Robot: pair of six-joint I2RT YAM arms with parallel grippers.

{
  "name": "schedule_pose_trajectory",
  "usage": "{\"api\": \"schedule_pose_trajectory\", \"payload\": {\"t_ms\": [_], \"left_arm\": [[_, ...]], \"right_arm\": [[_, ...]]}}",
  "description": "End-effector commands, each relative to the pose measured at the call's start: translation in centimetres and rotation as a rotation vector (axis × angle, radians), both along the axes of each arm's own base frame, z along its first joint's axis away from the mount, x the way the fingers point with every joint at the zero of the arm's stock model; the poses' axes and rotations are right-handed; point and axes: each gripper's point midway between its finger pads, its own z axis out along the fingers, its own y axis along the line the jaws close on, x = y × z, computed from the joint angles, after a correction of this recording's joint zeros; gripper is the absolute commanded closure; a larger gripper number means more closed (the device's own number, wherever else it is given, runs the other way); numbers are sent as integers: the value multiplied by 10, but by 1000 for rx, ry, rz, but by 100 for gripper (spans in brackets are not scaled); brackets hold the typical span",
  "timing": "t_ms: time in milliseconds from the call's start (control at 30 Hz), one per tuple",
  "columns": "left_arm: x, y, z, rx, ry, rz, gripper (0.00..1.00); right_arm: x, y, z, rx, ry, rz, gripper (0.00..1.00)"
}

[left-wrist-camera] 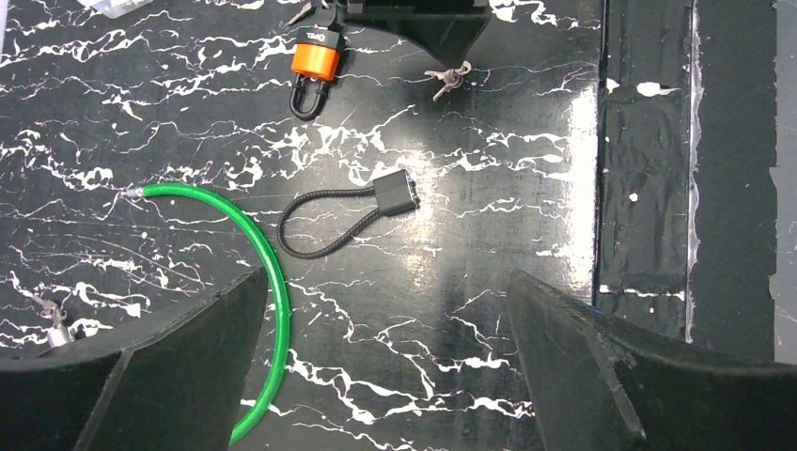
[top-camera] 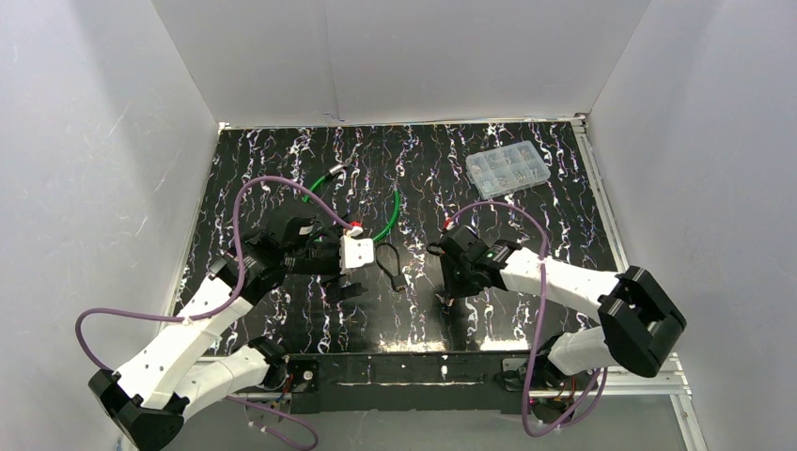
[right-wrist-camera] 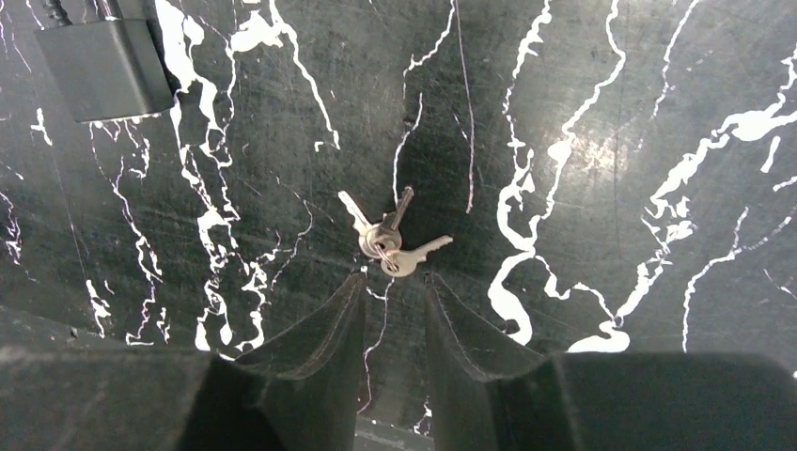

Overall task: Unlock with the key
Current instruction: Pick up the key from the center of the board.

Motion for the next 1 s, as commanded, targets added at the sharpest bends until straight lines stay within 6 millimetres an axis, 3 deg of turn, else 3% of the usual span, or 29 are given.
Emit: {"api": "schedule_pose_trajectory", "payload": {"t_ms": [0,800,967], "left_arm": [[-1,-3,1,-6,-15,-21,2],[4,-1,2,-8,-66,-15,2],[5,0,1,-4,-74,-13,2]], "right_arm": [[9,15,1,42,-22,-1,64],[-5,11,-20,5,33,17,72],[-7,12,-20,1,34,25,79]]}}
